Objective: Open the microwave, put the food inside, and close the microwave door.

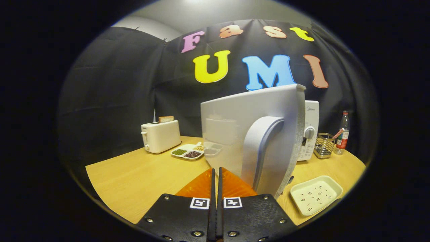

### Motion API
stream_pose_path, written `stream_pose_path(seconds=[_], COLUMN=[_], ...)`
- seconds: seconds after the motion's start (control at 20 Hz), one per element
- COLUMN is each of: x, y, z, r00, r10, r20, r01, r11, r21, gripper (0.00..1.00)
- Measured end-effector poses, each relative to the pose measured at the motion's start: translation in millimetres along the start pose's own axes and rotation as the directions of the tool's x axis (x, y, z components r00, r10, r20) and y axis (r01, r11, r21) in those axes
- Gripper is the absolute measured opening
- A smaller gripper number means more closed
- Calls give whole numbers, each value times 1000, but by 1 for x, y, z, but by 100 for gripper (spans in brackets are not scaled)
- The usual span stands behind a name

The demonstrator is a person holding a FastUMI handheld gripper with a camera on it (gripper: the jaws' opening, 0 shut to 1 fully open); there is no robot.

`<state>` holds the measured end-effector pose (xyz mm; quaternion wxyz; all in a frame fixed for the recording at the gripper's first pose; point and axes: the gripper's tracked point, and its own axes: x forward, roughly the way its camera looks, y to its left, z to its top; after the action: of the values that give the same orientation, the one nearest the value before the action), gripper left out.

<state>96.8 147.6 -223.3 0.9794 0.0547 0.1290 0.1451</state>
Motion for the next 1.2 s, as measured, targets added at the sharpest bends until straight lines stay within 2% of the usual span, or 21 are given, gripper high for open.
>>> stream_pose_path(seconds=[0.55,1.0,1.2], x=[36,87,106], y=[-108,-148,-163], z=[19,39,40], r00=[977,946,930], r10=[-215,-322,-366], r20=[12,30,30], r01=[215,324,367], r11=[976,943,922], r21=[-39,-71,-120], gripper=[1,1,1])
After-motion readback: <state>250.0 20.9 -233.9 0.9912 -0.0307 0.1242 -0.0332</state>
